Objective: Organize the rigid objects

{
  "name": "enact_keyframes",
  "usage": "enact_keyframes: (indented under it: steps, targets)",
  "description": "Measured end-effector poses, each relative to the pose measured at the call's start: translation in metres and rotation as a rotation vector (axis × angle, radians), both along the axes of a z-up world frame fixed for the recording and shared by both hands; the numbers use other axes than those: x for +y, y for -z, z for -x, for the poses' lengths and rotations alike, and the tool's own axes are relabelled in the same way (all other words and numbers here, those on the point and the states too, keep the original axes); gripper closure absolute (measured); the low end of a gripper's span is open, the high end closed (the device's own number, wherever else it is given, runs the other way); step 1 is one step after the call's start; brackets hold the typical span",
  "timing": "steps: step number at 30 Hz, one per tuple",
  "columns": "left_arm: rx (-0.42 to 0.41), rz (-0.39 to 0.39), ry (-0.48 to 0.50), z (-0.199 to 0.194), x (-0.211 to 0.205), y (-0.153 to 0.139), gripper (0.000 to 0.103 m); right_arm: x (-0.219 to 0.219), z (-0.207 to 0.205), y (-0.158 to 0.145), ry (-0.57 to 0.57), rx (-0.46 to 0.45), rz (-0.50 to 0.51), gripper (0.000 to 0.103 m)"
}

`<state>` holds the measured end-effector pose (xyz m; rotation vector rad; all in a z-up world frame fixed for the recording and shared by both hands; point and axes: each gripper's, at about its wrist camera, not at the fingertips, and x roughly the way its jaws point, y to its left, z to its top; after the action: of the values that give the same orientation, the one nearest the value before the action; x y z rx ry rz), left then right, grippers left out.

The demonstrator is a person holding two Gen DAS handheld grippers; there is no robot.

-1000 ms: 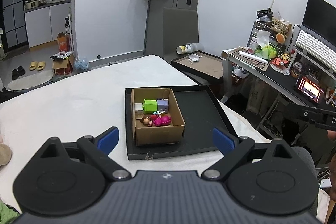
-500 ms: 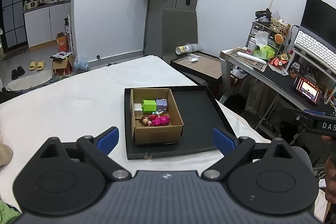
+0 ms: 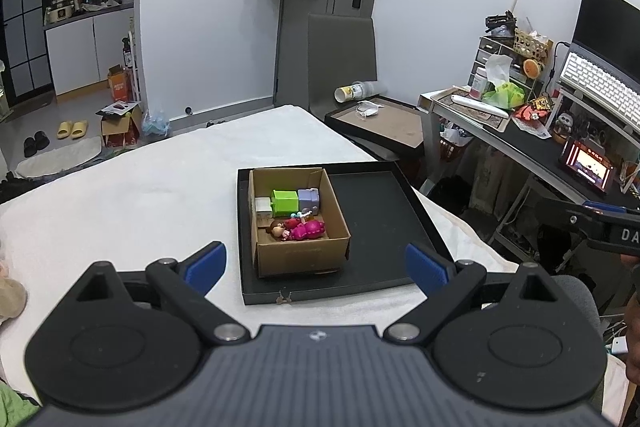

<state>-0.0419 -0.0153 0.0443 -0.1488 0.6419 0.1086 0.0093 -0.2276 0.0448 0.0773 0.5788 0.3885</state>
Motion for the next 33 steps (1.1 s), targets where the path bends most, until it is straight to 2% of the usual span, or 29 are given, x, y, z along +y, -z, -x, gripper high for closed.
enact_keyframes:
  steps: [33]
  targets:
    - [0.007, 0.008, -0.010, -0.0008, 0.0011, -0.0015, 0.007, 0.0010, -0.0046, 0.0046, 0.002, 0.001, 0.026, 0.000]
